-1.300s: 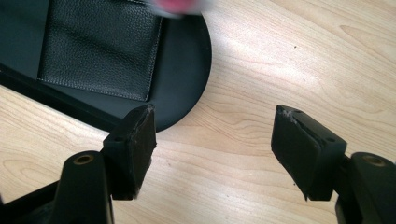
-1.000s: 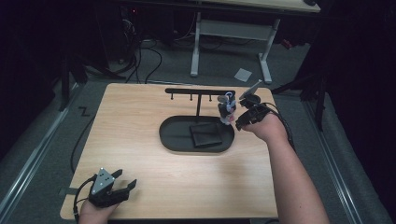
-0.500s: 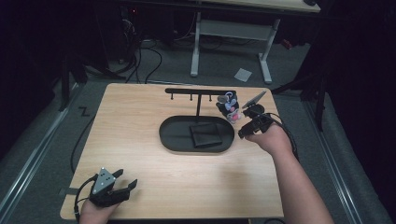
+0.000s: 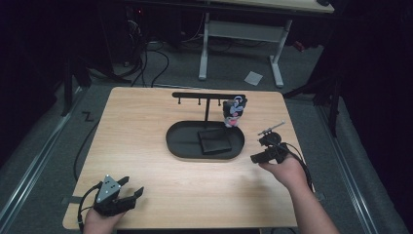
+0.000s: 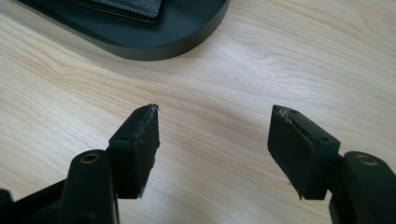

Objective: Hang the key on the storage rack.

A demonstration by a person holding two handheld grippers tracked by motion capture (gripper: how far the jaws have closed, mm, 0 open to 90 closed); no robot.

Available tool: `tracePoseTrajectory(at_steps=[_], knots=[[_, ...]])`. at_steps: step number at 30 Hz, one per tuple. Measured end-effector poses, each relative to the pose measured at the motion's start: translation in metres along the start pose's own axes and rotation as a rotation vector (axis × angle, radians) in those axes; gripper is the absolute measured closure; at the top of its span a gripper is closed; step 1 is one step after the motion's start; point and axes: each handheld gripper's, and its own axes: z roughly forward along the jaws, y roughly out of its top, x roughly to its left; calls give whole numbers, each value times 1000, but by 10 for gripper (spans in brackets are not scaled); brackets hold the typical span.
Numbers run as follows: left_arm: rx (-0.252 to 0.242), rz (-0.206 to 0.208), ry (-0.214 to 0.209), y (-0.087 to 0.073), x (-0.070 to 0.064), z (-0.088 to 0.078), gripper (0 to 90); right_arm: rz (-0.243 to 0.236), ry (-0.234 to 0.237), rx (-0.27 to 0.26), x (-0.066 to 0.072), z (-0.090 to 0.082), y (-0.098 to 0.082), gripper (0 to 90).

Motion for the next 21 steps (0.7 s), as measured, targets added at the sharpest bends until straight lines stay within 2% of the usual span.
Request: tracePoseTrajectory(at_steps=[5, 8, 9, 10, 13, 15, 16, 18, 19, 21], knots=[[-4, 0, -8, 2, -1, 3, 314, 40, -12, -139, 5, 5, -34, 327], [0, 6, -12, 3, -2, 5, 314, 52, -18, -240, 11, 8, -56, 328], [1, 7, -13, 3, -2, 5, 314, 52, -16, -285, 16, 12, -70, 320], [2, 10, -12, 3, -3, 5, 314, 52, -16, -285, 16, 12, -70, 320], [2, 10, -13, 3, -2, 5, 314, 75, -5, -360, 22, 17, -91, 305], [-4, 11, -13, 4, -3, 4, 314, 92, -17, -405, 27, 19, -102, 268], [-7, 10, -12, 5, -3, 4, 314, 92, -33, -442, 30, 20, -109, 253], [-11, 11, -17, 5, -4, 4, 314, 54, -87, -517, 35, 20, -123, 252], [-10, 16, -19, 5, -5, 4, 313, 44, -77, -522, 37, 20, -125, 239], [-12, 17, -18, 5, -5, 4, 313, 22, -97, -537, 41, 19, -128, 236]])
